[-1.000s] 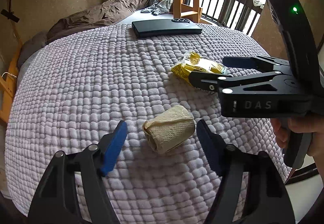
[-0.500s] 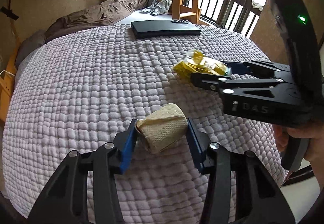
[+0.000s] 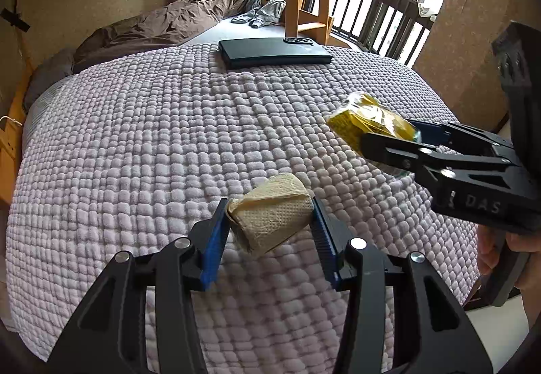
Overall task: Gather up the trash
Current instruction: 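Grasp the beige paper roll with the left tool while the right tool grasps the yellow packet, then carry the paper roll and yellow packet in both tools over the white bin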
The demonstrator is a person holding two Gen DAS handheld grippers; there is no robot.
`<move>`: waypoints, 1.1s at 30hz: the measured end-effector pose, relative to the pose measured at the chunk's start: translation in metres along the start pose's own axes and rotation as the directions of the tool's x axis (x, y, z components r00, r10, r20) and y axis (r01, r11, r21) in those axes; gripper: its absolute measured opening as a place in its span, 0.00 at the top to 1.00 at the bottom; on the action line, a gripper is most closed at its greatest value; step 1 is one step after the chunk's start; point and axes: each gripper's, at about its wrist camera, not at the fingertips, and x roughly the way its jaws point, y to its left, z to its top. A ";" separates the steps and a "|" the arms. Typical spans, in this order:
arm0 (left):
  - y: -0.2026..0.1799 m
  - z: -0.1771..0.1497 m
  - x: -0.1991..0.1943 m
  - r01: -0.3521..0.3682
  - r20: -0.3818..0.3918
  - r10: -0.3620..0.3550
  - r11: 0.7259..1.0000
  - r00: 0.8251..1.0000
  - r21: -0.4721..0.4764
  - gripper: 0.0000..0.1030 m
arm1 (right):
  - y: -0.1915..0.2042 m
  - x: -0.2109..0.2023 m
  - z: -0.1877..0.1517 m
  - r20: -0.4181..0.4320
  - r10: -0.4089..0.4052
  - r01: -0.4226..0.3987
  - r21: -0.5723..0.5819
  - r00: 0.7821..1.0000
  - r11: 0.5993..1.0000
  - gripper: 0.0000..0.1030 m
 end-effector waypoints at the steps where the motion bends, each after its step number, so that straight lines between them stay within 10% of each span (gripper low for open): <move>1: -0.001 -0.001 -0.001 0.002 -0.001 -0.002 1.000 1.000 0.001 0.52 | 0.000 -0.003 -0.002 0.003 -0.001 0.001 0.004 1.000 1.000 0.45; 33: -0.014 -0.038 -0.054 0.021 0.007 -0.022 0.999 1.000 0.028 0.52 | 0.003 -0.074 -0.054 0.036 0.017 -0.020 0.081 0.999 0.996 0.45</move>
